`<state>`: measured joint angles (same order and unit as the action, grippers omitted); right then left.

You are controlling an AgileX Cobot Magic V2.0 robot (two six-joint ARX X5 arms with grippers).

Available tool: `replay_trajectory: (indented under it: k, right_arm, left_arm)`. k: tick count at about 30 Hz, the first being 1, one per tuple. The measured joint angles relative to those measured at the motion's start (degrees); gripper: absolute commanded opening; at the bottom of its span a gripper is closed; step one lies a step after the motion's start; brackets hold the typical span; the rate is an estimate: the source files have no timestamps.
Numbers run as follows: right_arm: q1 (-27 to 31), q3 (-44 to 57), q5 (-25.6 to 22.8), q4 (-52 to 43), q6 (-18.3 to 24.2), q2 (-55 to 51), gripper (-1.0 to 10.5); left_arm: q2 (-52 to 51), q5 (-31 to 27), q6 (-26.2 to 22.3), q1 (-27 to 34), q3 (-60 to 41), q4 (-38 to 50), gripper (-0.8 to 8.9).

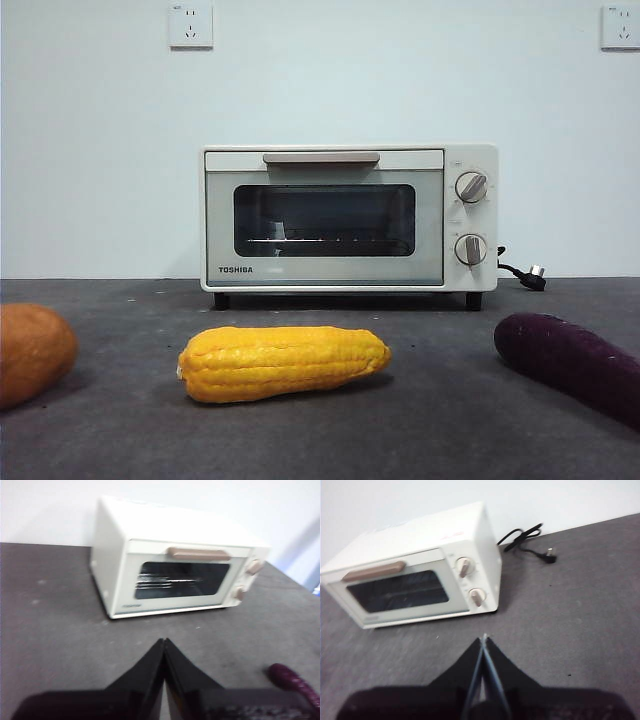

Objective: Take the eggplant from the table,put the eggplant in the oven

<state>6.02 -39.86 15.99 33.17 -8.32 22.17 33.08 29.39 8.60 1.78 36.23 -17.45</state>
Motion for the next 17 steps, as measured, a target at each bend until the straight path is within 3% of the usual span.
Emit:
replay_trajectory:
  k: [4,12,17]
  right_arm:
    - [-0.39,-7.93,1.16,4.59,2.67,5.33,-0.1]
    - [-1.38,-22.16,8.11,16.22,6.14,15.28,-0.1]
    - [-3.28,-28.04,8.50,25.44,8.72,20.15,-0.1]
  left_arm:
    - [4.98,2.16,-1.51,-0.46,7.69,-4.83,-0.06]
    - [14.12,2.34,-6.32,-6.29,23.58,-14.67,-0.06]
    - [18.03,2.34,-8.98,-10.03,29.64,-16.81,-0.06]
